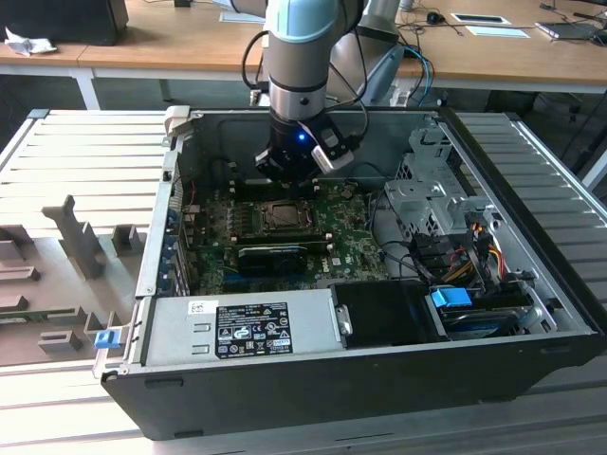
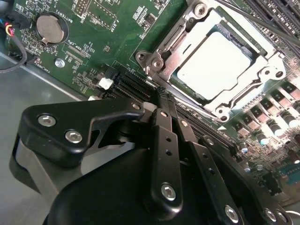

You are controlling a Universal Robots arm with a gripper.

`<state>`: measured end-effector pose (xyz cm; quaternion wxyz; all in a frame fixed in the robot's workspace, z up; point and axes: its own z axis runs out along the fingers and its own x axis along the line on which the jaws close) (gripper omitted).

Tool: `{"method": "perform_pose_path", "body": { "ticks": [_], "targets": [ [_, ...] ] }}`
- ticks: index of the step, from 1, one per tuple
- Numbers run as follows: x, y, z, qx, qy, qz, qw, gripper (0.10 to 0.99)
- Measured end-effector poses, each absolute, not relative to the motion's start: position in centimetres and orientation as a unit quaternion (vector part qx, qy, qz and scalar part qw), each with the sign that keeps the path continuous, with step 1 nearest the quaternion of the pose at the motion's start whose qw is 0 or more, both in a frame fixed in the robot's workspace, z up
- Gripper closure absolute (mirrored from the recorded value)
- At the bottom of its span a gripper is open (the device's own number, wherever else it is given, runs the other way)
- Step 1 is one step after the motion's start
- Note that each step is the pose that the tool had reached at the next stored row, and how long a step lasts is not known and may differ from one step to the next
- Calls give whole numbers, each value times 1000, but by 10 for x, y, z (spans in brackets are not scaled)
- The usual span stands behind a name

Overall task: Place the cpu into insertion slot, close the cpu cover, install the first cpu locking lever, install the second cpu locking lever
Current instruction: 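Install the first cpu locking lever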

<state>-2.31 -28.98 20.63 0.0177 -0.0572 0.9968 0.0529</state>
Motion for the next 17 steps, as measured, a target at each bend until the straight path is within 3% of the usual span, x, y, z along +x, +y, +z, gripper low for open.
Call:
{"method": "perform_pose_path", "body": {
  "ticks": [17],
  "targets": [
    [-23,-296,201,-57,997,53,18,980]
  ]
}}
